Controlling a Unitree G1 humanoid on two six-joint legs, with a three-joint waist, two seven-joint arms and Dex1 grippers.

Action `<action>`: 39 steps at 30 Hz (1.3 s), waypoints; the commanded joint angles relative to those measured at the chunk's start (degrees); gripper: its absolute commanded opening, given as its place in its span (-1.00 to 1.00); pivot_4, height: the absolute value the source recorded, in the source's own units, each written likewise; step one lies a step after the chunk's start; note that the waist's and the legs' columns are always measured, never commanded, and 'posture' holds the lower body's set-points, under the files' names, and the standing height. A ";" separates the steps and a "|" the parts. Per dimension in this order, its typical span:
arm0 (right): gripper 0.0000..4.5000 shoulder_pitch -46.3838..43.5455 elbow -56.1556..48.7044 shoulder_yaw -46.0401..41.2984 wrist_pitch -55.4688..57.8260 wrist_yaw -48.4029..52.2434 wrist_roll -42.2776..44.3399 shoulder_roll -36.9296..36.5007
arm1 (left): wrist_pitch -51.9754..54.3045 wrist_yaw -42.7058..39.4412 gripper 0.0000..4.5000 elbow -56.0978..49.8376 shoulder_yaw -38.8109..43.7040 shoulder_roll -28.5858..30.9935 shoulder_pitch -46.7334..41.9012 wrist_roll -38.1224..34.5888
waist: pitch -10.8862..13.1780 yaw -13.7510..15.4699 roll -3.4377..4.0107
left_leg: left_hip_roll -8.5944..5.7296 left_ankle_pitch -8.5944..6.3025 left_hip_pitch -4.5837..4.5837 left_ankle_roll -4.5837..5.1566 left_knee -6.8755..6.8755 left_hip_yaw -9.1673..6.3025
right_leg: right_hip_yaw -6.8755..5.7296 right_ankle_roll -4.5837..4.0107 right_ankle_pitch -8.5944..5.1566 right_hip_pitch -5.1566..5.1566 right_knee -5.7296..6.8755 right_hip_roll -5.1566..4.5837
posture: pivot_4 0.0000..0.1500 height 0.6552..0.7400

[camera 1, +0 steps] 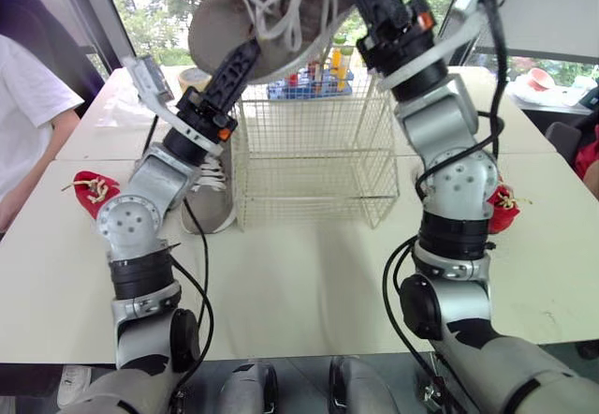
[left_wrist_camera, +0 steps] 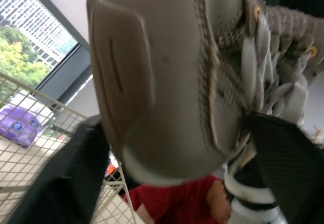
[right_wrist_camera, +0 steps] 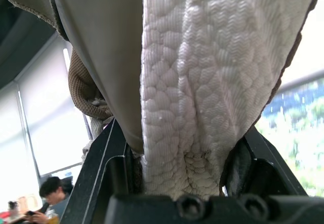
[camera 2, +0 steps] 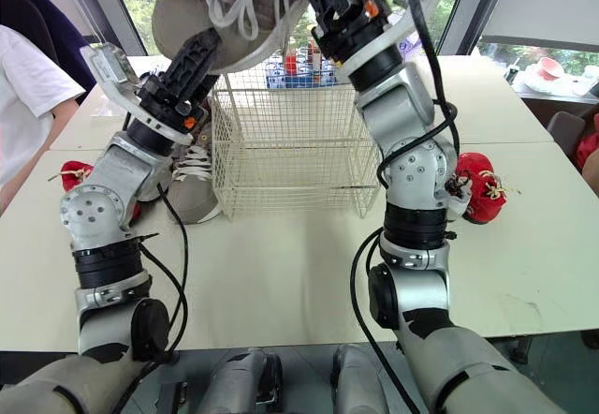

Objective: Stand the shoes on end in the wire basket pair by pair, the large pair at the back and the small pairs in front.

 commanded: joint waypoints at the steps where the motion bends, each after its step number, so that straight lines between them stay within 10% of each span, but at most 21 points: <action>1: -0.23 -6.06 4.08 -6.24 -1.16 6.44 3.64 -7.19 | 2.01 4.60 0.98 -9.29 -1.74 4.02 1.98 0.84 | 0.00 0.09 0.00 | 0.00 0.00 0.00 0.00 0.00 0.00 | 0.00 0.00 0.00 0.01 0.00 0.00 | 1.00 1.00; 10: -0.23 -20.54 33.40 -1.86 -12.31 33.96 -11.92 -28.75 | 6.20 10.94 0.98 -24.31 -2.80 17.35 12.56 3.03 | 0.03 -0.44 0.05 | 0.00 -0.07 0.07 0.10 -0.12 0.07 | 0.04 -0.01 -0.01 -0.04 -0.05 -0.01 | 1.00 1.00; 18: -0.23 -31.29 59.80 5.20 -25.02 53.19 -26.12 -31.17 | 5.07 12.90 0.98 -31.40 3.79 24.70 25.70 -3.26 | 0.06 -0.38 0.08 | 0.09 -0.09 0.21 0.10 -0.16 0.12 | 0.11 -0.06 -0.01 -0.05 -0.09 0.04 | 1.00 1.00; 39: -0.23 -32.96 79.89 7.08 -29.76 52.89 -43.14 -27.02 | 2.20 11.99 0.98 -33.11 -1.99 30.64 30.53 -6.96 | 0.08 0.02 0.11 | 0.00 -0.01 0.02 -0.12 -0.13 0.09 | 0.08 -0.08 -0.01 -0.12 -0.16 -0.08 | 1.00 1.00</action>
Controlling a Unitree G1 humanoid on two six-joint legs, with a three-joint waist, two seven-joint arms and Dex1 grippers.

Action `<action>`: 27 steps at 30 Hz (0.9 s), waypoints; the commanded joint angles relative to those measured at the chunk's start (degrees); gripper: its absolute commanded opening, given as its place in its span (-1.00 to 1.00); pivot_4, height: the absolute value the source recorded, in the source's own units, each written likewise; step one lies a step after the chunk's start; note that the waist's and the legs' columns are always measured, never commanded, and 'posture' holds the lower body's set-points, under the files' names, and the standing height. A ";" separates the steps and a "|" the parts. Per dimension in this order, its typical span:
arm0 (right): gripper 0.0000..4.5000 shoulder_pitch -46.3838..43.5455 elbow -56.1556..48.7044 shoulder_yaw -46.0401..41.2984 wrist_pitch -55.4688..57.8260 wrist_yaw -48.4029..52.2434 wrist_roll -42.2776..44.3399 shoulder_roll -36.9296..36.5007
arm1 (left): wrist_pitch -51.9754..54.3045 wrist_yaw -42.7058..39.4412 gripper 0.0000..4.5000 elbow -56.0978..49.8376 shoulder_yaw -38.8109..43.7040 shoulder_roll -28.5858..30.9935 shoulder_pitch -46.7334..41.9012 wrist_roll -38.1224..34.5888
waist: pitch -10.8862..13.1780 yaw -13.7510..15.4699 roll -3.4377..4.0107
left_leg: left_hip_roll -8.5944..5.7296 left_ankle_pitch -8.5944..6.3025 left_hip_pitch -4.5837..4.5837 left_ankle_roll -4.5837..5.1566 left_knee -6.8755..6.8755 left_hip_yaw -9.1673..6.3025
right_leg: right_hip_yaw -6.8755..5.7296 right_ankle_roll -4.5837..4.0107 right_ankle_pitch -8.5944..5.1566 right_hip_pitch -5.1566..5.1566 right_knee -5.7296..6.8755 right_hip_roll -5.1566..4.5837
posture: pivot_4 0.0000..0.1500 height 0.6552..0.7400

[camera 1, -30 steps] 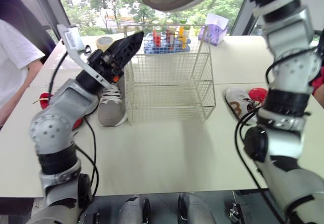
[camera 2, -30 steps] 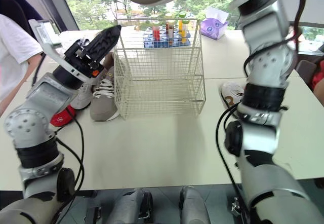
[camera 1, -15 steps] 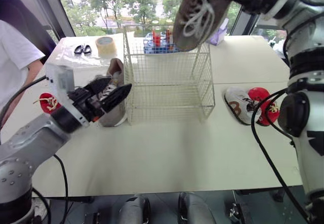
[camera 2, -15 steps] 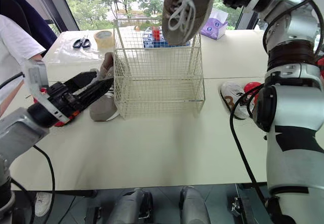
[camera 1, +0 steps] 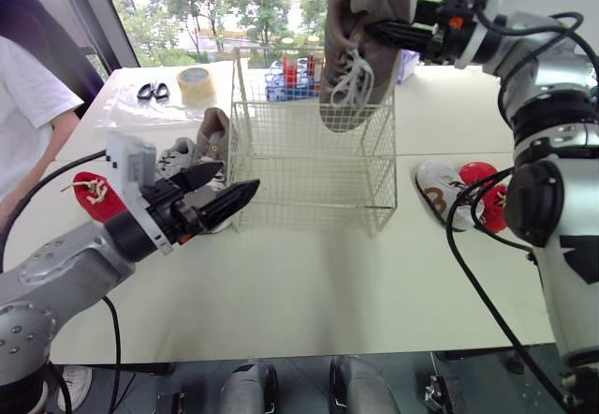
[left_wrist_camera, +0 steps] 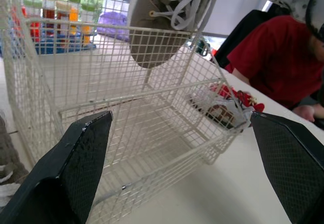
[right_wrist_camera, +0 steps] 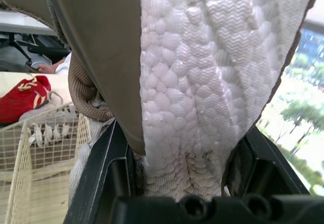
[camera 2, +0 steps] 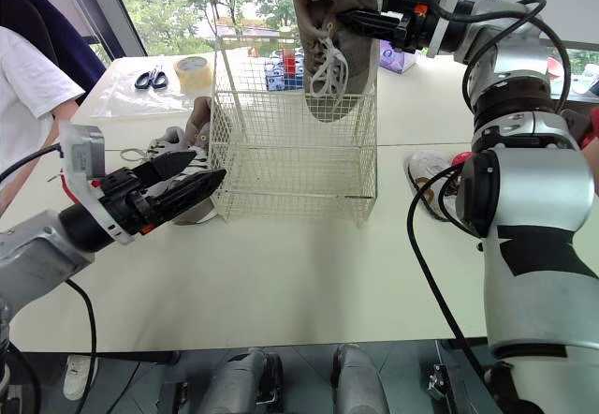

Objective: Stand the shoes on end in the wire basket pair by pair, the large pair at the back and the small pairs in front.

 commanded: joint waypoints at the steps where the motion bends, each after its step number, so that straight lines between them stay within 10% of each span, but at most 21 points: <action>1: -0.23 -0.39 0.27 -0.89 -1.14 -3.47 -1.99 -0.41 | -1.59 0.17 0.98 -0.61 -1.40 -0.27 -1.29 1.51 | 0.00 0.02 0.00 | 0.00 0.00 0.00 0.00 0.00 0.00 | 0.00 0.00 0.00 0.00 0.00 0.00 | 1.00 1.00; 3: -0.23 -0.06 0.65 -1.28 -1.32 -4.68 -2.76 -0.33 | -1.66 0.29 0.98 -0.58 -1.96 -0.18 -1.33 1.97 | 0.00 0.02 0.00 | -0.01 0.00 0.00 0.00 0.00 0.00 | 0.00 0.00 0.00 0.00 0.00 0.00 | 1.00 1.00; 9: 0.98 0.15 0.90 -1.74 -1.76 -5.76 -4.55 -0.26 | -1.50 0.15 1.00 0.03 -1.74 0.52 -1.31 2.60 | 0.00 -0.13 0.00 | -0.01 0.01 0.00 -0.01 0.01 0.01 | 0.00 0.01 0.00 0.00 0.01 0.00 | 1.00 1.00; 27: 0.98 -0.51 0.17 -3.69 7.45 3.99 -4.51 -4.13 | -0.75 -6.78 1.00 7.13 -4.40 1.85 -5.31 7.61 | 0.02 -0.09 0.03 | 0.00 0.02 0.01 -0.02 0.01 0.02 | -0.01 0.01 0.00 0.00 0.03 0.04 | 1.00 1.00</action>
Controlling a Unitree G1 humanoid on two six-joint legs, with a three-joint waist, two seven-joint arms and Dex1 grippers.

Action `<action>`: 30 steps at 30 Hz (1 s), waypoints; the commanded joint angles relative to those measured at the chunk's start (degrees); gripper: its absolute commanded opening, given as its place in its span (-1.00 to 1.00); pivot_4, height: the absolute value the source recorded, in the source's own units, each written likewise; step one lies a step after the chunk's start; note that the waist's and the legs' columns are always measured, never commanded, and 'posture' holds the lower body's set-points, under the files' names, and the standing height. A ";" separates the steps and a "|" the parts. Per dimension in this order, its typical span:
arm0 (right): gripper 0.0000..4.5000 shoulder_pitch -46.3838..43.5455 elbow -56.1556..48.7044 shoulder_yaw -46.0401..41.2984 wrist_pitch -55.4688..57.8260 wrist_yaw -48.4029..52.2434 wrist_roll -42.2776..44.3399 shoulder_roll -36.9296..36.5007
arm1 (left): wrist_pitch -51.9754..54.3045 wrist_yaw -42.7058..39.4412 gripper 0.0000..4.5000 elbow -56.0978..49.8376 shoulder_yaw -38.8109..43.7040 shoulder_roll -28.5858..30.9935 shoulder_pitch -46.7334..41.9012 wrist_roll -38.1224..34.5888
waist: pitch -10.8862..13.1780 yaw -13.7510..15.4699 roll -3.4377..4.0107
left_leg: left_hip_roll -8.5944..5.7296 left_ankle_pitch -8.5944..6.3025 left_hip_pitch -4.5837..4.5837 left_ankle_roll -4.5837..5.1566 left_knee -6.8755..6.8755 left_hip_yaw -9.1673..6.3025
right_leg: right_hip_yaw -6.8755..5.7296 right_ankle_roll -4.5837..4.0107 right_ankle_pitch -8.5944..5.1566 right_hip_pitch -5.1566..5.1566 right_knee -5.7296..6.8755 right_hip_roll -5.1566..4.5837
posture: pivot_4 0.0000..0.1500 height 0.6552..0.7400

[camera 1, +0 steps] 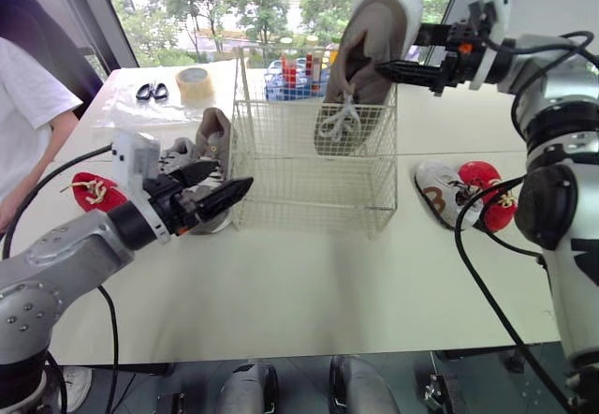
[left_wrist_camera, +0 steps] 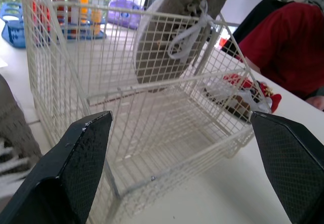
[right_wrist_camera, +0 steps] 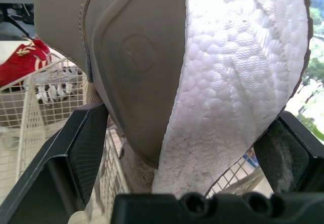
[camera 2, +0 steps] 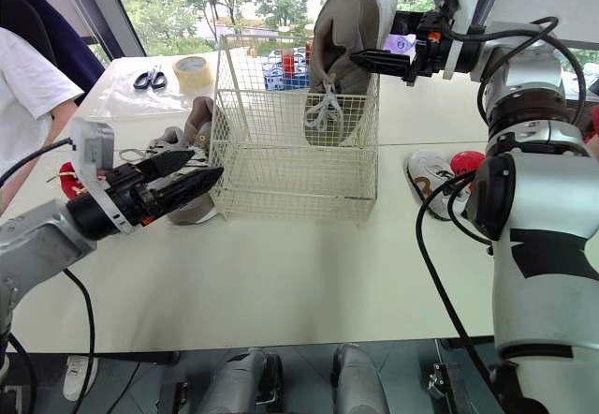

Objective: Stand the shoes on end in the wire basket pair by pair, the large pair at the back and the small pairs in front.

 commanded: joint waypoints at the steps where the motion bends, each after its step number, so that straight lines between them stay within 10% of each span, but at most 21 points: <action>1: 0.98 -1.96 -1.74 -1.74 5.25 0.15 1.24 -0.67 | -0.31 -1.61 1.00 0.75 -1.94 -0.89 -1.97 2.28 | 0.00 0.00 0.00 | 0.00 0.00 0.00 0.00 0.00 0.01 | 0.00 0.00 0.00 0.00 0.01 0.00 | 1.00 1.00; 23: 0.98 1.88 -5.62 2.63 -1.84 3.93 -5.12 -15.04 | 1.51 -1.30 1.00 9.37 5.43 2.00 -6.19 6.44 | 0.00 0.10 -0.01 | 0.01 0.01 0.01 -0.02 0.01 -0.01 | 0.00 0.00 0.00 0.00 0.01 -0.01 | 1.00 1.00; 30: 0.98 18.62 -39.09 -6.05 23.28 7.12 10.83 -19.39 | 9.23 -1.97 1.00 26.71 -1.93 11.53 -22.68 16.76 | -0.02 0.09 -0.03 | 0.01 0.01 0.08 -0.01 0.01 -0.03 | -0.06 0.03 0.00 0.11 0.05 -0.01 | 1.00 1.00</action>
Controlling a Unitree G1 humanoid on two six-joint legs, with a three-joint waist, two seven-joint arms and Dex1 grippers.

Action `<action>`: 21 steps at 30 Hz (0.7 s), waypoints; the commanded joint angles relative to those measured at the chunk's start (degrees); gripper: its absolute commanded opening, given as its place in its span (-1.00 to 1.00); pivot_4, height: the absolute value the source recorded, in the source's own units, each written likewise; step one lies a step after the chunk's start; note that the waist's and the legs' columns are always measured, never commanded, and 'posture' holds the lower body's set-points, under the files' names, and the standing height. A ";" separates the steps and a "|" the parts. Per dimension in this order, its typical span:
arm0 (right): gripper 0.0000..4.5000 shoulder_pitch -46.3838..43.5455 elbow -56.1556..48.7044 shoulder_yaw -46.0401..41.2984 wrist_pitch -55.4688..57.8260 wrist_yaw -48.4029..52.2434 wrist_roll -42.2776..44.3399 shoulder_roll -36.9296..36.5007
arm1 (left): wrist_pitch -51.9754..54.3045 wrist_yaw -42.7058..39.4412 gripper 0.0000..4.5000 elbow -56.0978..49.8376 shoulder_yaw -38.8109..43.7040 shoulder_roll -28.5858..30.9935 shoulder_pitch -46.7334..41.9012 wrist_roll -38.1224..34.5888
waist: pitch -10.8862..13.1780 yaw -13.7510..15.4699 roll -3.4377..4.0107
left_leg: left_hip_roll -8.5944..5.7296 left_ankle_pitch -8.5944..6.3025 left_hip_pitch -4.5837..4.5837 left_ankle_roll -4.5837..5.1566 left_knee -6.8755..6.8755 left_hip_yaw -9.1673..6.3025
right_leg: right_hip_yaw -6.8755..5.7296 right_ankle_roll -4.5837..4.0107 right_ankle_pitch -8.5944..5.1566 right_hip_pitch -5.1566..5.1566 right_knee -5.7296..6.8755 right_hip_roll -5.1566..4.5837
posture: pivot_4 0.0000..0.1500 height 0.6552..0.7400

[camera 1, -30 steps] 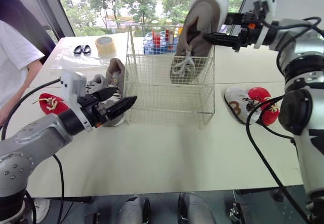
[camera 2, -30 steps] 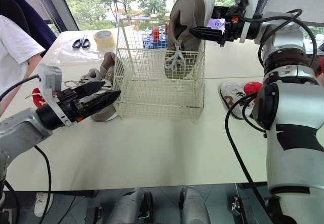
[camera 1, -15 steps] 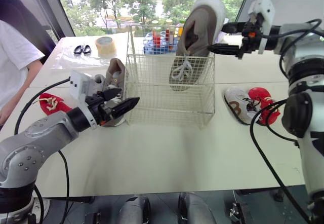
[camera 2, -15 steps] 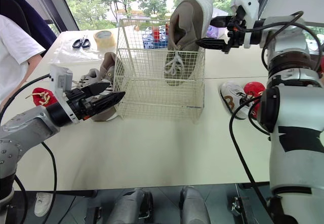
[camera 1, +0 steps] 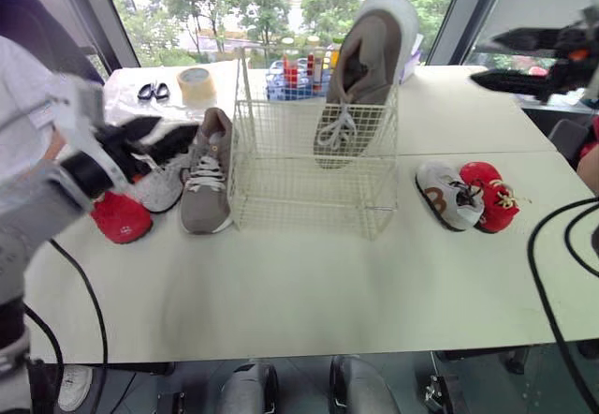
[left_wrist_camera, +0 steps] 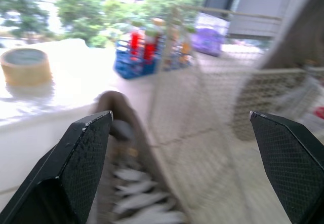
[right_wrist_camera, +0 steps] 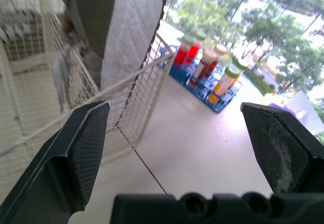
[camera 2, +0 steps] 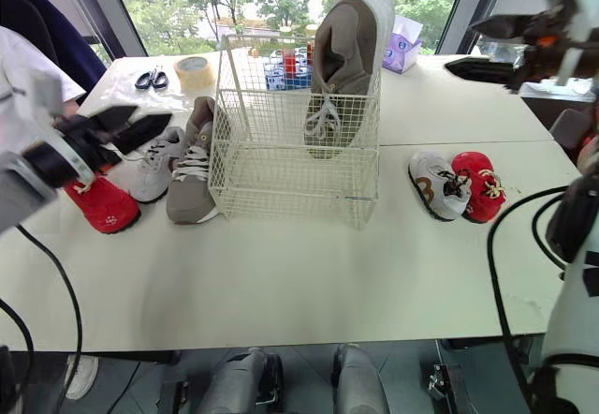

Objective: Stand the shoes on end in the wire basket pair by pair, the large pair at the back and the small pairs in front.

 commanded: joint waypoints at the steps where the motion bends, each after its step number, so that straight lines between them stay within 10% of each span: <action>1: 0.98 7.45 -25.34 -4.23 18.34 -1.91 11.55 1.37 | 5.62 -2.74 1.00 9.04 -8.43 4.60 -9.07 8.91 | 0.00 -0.02 0.00 | 0.00 0.00 0.05 0.00 0.01 0.05 | 0.02 0.01 0.01 0.00 0.02 0.00 | 1.00 1.00; 9: 0.98 24.81 -76.30 -2.78 52.55 -16.29 34.66 6.20 | 2.48 -24.01 1.00 41.66 -32.18 -0.65 -34.71 33.17 | -0.04 0.58 0.01 | 0.02 0.10 0.15 -0.16 -0.01 0.02 | -0.06 0.00 0.00 0.01 0.18 0.19 | 1.00 1.00; 21: 0.98 33.99 -87.77 -1.18 51.64 -31.36 38.22 8.79 | -20.11 -31.76 1.00 81.57 -35.04 -22.29 -50.70 54.63 | -0.04 1.46 -0.19 | -0.03 -0.34 -0.41 0.62 0.75 0.10 | -0.03 0.04 0.01 -0.11 0.05 -0.09 | 1.00 1.00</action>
